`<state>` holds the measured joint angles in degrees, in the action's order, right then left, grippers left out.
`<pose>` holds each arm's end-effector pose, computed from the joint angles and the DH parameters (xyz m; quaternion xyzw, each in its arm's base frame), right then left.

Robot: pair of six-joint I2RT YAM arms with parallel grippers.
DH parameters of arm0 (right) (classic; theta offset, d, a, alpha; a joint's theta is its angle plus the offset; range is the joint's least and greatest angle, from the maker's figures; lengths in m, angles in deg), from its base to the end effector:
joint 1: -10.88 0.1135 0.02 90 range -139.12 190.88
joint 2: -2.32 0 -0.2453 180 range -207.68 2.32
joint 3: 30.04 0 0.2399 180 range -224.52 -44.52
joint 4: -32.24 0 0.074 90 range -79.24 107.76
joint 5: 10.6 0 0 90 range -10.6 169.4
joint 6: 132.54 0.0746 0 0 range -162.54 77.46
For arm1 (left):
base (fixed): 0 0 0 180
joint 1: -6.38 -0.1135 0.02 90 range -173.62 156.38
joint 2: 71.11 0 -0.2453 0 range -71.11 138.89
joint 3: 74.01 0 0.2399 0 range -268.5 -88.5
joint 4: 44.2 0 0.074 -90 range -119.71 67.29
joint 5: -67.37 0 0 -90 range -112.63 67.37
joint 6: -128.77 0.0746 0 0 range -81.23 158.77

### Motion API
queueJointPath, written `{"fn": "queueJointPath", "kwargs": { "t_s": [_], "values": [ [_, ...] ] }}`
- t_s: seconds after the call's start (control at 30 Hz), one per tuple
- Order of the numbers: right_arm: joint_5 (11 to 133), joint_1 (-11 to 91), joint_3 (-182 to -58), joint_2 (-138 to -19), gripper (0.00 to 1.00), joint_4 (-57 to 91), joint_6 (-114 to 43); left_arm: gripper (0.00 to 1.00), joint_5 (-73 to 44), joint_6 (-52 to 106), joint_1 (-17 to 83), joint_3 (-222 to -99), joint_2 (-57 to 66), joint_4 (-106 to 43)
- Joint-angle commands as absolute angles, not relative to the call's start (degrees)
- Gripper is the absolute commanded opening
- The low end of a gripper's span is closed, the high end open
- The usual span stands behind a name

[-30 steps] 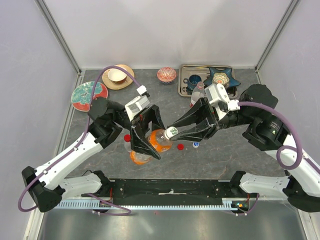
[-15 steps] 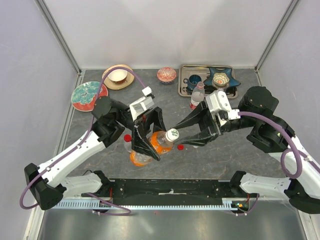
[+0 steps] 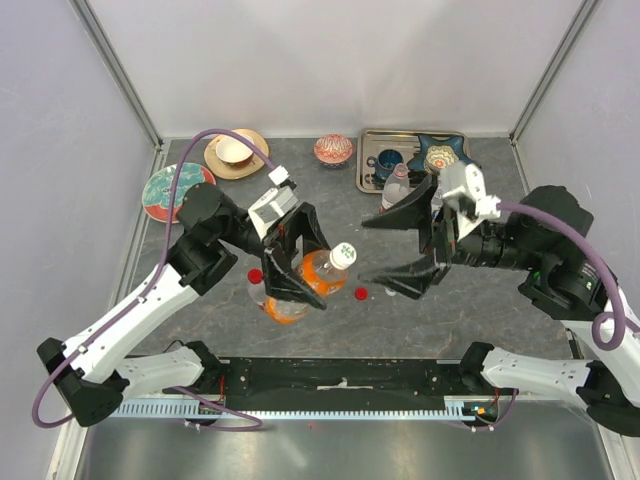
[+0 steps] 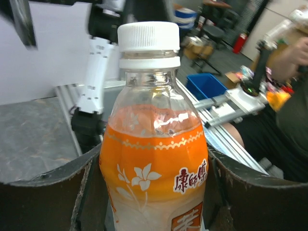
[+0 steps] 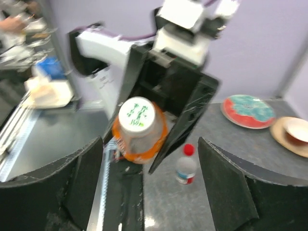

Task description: Unscrew the bottle caps

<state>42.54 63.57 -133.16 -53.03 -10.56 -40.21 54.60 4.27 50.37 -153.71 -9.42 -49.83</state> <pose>0.0705 0.1663 0.5045 -0.4837 0.4811 0.5125 0.5215 0.1039 -0.2015 0.4399 0.5559 0.3829 -0.6782 0.2904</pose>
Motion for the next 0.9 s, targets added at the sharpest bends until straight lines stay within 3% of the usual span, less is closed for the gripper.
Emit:
{"fn": "queueJointPath", "kwargs": {
  "t_s": [0.0,0.1,0.27,0.47,0.73,0.87],
  "values": [
    [68.28,63.70,-134.69,-50.76,0.87,-2.90,-31.31,0.39,37.52,22.90,50.15,-157.67,-11.08,-30.61],
    [81.49,63.62,-135.66,-51.90,0.87,-3.16,-25.78,0.41,20.91,29.59,50.50,-156.79,-11.87,-25.08],
    [87.66,63.62,-136.63,-56.99,0.93,-6.23,-18.02,0.42,-5.60,38.66,55.33,-155.03,-12.67,-23.12],
    [94.25,63.71,-134.26,-60.16,0.93,-5.00,-13.80,0.42,-27.95,43.59,60.61,-152.84,-12.93,-26.37],
    [96.89,63.71,-133.73,-64.38,0.88,-4.39,-12.56,0.42,-32.83,46.76,63.51,-152.31,-11.88,-27.34],
    [96.37,63.70,-133.29,-65.00,0.80,-2.99,-12.48,0.42,-32.56,47.11,63.51,-152.13,-11.96,-27.43]
  ]
}}
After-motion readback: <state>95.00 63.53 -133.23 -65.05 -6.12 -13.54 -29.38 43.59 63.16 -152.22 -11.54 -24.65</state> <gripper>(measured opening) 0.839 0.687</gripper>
